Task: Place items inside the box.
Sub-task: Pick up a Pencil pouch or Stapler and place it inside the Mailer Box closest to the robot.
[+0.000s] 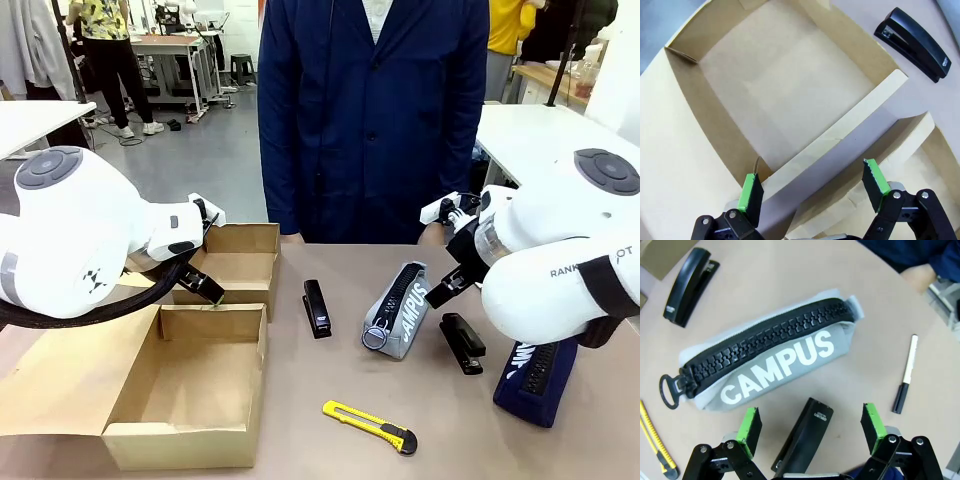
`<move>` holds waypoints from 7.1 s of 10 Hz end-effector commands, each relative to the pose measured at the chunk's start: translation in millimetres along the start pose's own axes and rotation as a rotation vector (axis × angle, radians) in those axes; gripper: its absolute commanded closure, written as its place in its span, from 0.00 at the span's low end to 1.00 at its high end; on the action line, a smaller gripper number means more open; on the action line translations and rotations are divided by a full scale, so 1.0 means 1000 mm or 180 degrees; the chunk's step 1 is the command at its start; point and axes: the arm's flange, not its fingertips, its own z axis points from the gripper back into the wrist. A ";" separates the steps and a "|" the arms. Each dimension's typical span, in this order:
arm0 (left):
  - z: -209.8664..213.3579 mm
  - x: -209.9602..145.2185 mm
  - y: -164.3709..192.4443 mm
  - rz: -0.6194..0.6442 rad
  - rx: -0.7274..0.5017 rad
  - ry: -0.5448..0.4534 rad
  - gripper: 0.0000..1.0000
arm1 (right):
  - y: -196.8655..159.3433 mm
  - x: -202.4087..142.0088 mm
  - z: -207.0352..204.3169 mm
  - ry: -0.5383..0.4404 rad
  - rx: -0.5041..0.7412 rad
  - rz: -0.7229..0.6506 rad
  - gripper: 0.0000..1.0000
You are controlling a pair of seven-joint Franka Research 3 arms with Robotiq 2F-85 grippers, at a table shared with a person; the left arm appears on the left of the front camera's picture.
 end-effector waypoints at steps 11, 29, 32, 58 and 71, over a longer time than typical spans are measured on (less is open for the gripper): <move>0.175 -0.034 0.038 0.0539 -0.0903 -0.0468 0.00 | -0.074 -0.067 0.190 -0.0192 0.0696 -0.1244 0.00; 0.201 -0.251 0.237 0.2665 -0.2339 -0.1603 0.00 | -0.178 -0.233 0.227 -0.0905 0.1802 -0.2473 0.00; 0.201 -0.251 0.237 0.2665 -0.2339 -0.1603 0.00 | -0.169 -0.187 0.209 -0.0617 0.1647 -0.2181 0.00; 0.201 -0.251 0.237 0.2665 -0.2339 -0.1603 0.00 | -0.125 -0.101 0.171 0.0024 0.1262 -0.1611 0.00; 0.201 -0.251 0.237 0.2665 -0.2339 -0.1603 0.00 | -0.101 -0.081 0.039 0.1609 -0.0386 -0.3465 0.00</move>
